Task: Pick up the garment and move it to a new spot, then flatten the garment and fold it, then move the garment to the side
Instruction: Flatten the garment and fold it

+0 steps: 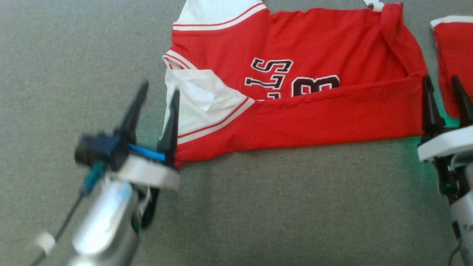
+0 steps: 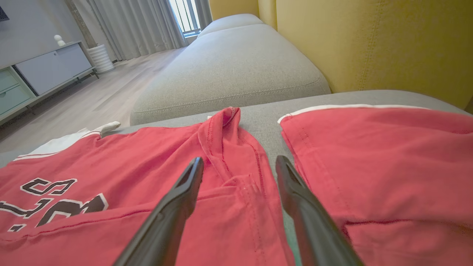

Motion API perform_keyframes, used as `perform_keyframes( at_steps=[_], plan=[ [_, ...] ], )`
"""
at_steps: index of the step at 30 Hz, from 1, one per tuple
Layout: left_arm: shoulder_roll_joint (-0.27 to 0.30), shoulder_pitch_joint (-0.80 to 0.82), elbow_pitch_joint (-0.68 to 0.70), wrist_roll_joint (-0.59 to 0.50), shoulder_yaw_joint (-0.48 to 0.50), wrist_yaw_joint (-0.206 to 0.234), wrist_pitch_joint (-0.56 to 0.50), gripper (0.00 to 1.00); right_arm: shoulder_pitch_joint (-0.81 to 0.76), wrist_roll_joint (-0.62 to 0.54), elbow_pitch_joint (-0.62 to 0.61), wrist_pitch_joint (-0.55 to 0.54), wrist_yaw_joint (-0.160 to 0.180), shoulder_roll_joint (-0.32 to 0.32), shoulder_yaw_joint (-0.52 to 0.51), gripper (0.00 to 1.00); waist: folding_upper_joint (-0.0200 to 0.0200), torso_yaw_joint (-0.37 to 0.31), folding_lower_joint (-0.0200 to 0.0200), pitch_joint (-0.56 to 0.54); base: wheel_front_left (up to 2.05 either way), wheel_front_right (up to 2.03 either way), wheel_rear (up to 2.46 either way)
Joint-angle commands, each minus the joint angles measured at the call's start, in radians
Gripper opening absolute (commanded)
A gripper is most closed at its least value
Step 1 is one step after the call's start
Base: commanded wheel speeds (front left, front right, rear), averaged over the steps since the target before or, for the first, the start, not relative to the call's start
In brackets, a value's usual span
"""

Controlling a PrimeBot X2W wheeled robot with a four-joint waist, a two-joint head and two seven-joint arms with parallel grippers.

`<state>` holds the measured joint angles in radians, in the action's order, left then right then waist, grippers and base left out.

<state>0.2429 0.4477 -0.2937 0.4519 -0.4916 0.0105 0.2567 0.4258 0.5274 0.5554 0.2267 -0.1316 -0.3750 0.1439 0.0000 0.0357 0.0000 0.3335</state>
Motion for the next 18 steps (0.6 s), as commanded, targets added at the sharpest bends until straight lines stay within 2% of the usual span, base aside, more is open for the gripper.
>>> perform_keyframes(
  at_steps=[1, 5, 10, 15, 16, 17, 18],
  plan=[
    [0.005, -0.066, 0.020, 0.028, 0.035, 0.015, 0.002, 1.00, -0.043, 0.007, -0.035, 0.016, 0.001, -0.006, 0.002, 1.00, 0.0000, -0.005, 0.0000, -0.007, 0.00, 0.00, 0.00],
    [-0.023, -0.166, 0.008, 0.068, 0.031, 0.047, -0.019, 1.00, -0.079, 0.013, -0.055, 0.023, 0.001, 0.004, -0.012, 1.00, 0.0000, -0.013, 0.0000, -0.010, 0.00, 0.00, 0.00],
    [-0.037, -0.207, -0.019, 0.082, 0.033, 0.088, -0.046, 1.00, -0.095, 0.010, -0.071, 0.026, 0.001, 0.013, -0.019, 1.00, 0.0000, -0.021, 0.0000, -0.005, 0.00, 0.00, 0.00],
    [-0.042, -0.203, -0.053, 0.096, 0.019, 0.092, -0.103, 1.00, -0.093, 0.006, -0.076, 0.027, 0.001, 0.018, -0.023, 1.00, 0.0000, -0.026, 0.0000, 0.003, 0.00, 0.00, 0.00],
    [-0.039, -0.202, -0.063, 0.098, 0.013, 0.090, -0.123, 0.93, -0.092, 0.005, -0.075, 0.027, 0.001, 0.019, -0.023, 1.00, 0.0000, -0.028, 0.0000, 0.003, 0.00, 0.00, 0.00],
    [-0.037, -0.201, -0.071, 0.099, 0.010, 0.092, -0.141, 0.80, -0.090, 0.005, -0.074, 0.026, 0.001, 0.020, -0.023, 1.00, 0.0000, -0.029, 0.0000, 0.003, 0.00, 0.00, 0.00],
    [-0.034, -0.200, -0.076, 0.099, 0.006, 0.094, -0.155, 0.49, -0.089, 0.004, -0.072, 0.026, 0.001, 0.021, -0.024, 1.00, 0.0000, -0.030, 0.0000, 0.003, 0.00, 0.00, 0.00]
  ],
)
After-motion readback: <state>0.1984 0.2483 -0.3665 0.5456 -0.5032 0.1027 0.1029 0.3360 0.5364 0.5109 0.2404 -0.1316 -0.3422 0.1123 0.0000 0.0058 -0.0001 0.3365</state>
